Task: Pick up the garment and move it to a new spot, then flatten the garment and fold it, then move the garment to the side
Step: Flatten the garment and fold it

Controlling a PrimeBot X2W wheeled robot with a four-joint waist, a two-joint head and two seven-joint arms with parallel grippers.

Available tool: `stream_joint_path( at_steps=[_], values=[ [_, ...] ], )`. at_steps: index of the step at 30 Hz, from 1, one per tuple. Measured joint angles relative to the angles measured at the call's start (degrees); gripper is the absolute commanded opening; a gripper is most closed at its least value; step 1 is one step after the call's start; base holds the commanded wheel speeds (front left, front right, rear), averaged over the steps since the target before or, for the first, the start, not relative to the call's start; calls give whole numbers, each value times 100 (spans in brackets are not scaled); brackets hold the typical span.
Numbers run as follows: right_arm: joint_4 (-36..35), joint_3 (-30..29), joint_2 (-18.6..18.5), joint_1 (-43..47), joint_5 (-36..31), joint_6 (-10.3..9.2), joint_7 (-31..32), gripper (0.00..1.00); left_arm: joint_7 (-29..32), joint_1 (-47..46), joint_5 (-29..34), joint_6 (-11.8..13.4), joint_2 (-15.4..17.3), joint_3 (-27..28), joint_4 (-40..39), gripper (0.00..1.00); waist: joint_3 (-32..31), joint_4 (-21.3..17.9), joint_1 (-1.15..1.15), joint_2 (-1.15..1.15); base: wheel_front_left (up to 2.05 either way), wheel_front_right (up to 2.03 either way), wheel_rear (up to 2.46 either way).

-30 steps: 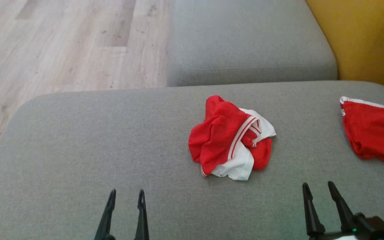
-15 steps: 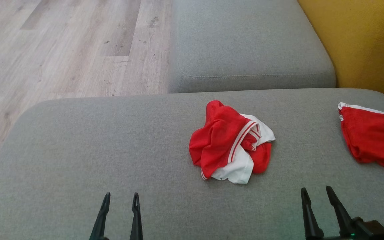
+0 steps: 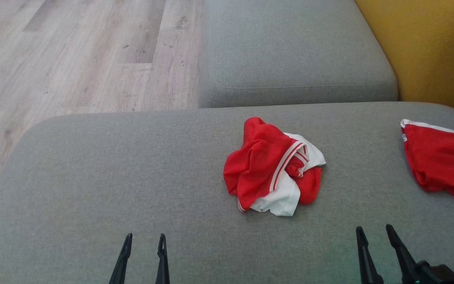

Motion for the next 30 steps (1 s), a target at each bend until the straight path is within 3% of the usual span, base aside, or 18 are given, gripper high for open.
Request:
stream_joint_path(
  at_steps=[6,10,18,23,30],
  values=[
    [-20,3,1,-10,-12,0,0,100,0,-10,-1,-19,-1,-113,166,100,161,-25,0,0,0,0,0],
    [-62,41,1,-31,-66,0,0,100,1,-183,8,-193,-1,-339,567,100,331,-87,0,0,0,0,0],
    [-102,246,-10,-371,-152,0,0,100,1,-1633,174,-511,-11,-1239,1777,100,826,-353,1,0,0,0,0],
    [-133,353,-93,-636,-149,0,0,100,85,-2776,-190,-467,-44,-1997,2441,100,1189,-583,1,0,0,0,0],
    [-163,466,-169,-1135,-99,0,0,100,78,-4121,-800,-190,-64,-2740,3268,100,1720,-1012,2,0,0,0,0]
  ],
)
